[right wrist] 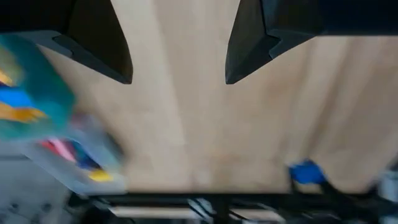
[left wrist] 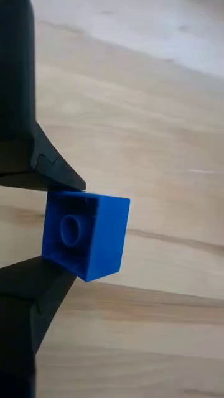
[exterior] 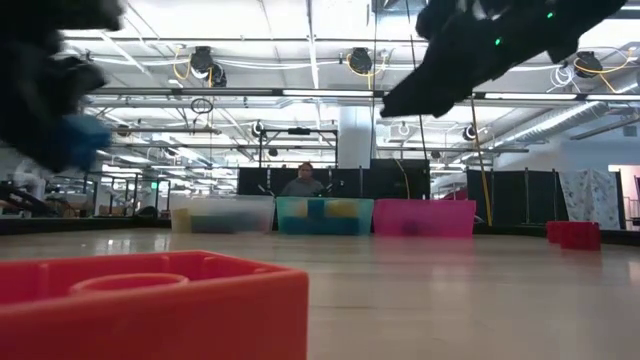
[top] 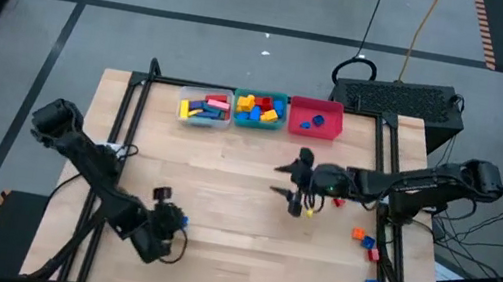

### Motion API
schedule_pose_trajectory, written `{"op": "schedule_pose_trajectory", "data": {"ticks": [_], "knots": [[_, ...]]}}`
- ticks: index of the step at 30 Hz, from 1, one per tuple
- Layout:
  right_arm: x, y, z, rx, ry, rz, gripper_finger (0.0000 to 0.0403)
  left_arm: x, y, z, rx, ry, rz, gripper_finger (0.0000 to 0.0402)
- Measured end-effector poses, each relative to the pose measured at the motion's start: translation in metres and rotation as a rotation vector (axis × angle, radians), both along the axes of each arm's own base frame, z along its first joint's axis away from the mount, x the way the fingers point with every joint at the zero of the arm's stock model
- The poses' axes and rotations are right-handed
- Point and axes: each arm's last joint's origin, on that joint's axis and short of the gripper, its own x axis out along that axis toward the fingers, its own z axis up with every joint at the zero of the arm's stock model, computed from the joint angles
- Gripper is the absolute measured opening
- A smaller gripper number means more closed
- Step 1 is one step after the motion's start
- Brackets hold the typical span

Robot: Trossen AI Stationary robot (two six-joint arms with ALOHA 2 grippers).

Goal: Sort blocks by size
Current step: Put the blue 4 stud game piece into the red bin

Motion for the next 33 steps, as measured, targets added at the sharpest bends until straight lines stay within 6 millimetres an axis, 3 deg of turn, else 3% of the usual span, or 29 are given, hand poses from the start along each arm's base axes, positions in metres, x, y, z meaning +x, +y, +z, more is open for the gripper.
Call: {"op": "schedule_pose_trajectory", "data": {"ticks": [7,11,19,26,33], "knots": [[0.011,0.04,-0.012,-0.089,-0.041,0.183,0.0242,0.049,0.028,0.006,0.036,-0.179,-0.015,0.0142],[0.019,0.053,-0.023,-0.132,-0.063,0.235,0.0242,0.075,0.044,0.008,0.062,-0.277,-0.045,0.0142],[0.029,0.057,-0.028,-0.13,-0.146,0.236,0.0242,0.103,0.071,0.011,0.155,-0.372,-0.097,0.0142],[0.03,0.057,-0.026,-0.155,-0.173,0.245,0.0242,0.118,0.091,0.022,0.135,-0.508,-0.029,0.0142],[0.033,0.053,-0.024,-0.191,-0.21,0.227,0.0242,0.129,0.096,0.016,0.076,-0.54,-0.071,0.0142]]}}
